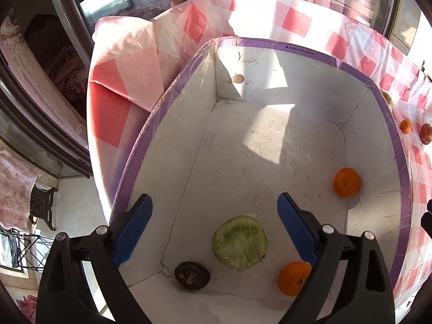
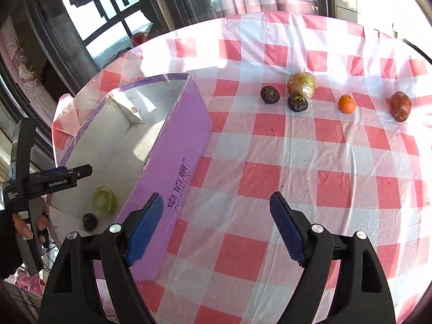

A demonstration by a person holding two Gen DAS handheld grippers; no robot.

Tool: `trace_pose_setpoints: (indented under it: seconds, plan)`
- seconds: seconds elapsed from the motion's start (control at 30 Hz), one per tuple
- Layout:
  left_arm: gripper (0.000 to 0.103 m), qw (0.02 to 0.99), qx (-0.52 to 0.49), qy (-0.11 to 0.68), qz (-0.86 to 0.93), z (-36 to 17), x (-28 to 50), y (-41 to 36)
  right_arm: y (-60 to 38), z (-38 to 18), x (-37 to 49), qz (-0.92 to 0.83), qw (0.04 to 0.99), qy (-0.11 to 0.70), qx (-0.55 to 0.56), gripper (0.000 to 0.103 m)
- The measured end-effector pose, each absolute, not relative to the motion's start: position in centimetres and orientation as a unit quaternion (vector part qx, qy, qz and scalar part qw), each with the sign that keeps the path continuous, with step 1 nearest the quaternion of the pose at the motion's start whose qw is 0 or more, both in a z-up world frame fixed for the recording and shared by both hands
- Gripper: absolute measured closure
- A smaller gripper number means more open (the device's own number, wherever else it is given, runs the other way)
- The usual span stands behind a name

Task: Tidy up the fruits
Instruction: 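Grasp an orange with the left tool while the right tool grasps the red pomegranate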

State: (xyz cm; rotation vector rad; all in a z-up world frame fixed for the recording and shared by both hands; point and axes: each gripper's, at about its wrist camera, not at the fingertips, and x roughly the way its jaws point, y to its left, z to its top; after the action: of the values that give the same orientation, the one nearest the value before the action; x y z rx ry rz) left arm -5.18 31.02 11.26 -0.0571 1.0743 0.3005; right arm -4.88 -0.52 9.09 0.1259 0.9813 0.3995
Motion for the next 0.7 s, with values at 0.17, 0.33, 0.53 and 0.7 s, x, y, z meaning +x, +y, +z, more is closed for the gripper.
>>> trace_pose_setpoints:
  seconds: [0.17, 0.33, 0.53, 0.7]
  plan:
    - [0.008, 0.883, -0.027, 0.460, 0.096, 14.6, -3.1, 25.3, -4.2, 5.7, -4.2, 0.138, 0.848, 0.510, 0.029, 0.024]
    - [0.002, 0.904, -0.026, 0.427, 0.007, 16.8, -0.3, 16.3, -7.5, 4.0, -3.8, 0.114, 0.852, 0.511, -0.002, 0.024]
    - [0.002, 0.872, 0.012, 0.481, -0.085, 13.4, 2.2, 4.8, -12.2, 2.2, -2.4, 0.069, 0.851, 0.520, 0.004, 0.024]
    - [0.002, 0.835, 0.050, 0.536, -0.112, 7.8, 3.2, -1.2, -17.8, 0.4, -0.6, 0.016, 0.848, 0.528, 0.039, 0.024]
